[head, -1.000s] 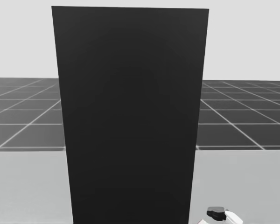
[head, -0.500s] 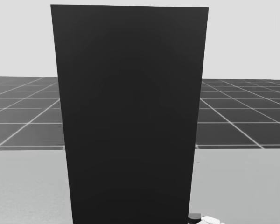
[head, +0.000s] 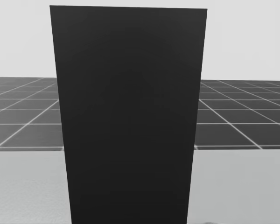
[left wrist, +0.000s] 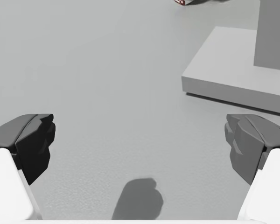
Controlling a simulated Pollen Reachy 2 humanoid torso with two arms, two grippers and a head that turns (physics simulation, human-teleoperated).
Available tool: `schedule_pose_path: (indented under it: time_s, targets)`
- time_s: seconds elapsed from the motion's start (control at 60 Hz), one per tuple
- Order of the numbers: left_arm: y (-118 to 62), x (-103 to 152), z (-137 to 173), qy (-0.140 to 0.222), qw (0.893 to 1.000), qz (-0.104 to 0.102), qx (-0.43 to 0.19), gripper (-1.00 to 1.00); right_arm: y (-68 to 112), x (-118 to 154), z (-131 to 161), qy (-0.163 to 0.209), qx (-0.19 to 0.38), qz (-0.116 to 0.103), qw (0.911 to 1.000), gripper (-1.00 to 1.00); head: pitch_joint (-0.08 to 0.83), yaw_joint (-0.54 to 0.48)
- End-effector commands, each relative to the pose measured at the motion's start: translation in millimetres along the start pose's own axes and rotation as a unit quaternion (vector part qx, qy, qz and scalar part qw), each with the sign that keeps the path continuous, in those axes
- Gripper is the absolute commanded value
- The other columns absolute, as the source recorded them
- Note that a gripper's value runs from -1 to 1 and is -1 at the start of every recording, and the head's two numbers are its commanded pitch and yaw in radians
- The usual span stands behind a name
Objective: Reach around the screen and pick up the object behind it.
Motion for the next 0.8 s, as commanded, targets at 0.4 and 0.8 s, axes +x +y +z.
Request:
schedule_pose_path:
  time_s: [0.4,0.8]
  targets:
    - [2.5,-2,5,0.003,1.000,0.001,0.020,-1.00,-31.5,50,102,-0.023,-0.105,0.073,0.9914,0.99,0.120,-0.05]
    - [6.4,-1,6,0.002,1.000,0.003,0.029,-1.00,-47.5,100,129,-0.073,-0.181,0.131,0.9719,1.00,0.113,-0.05]
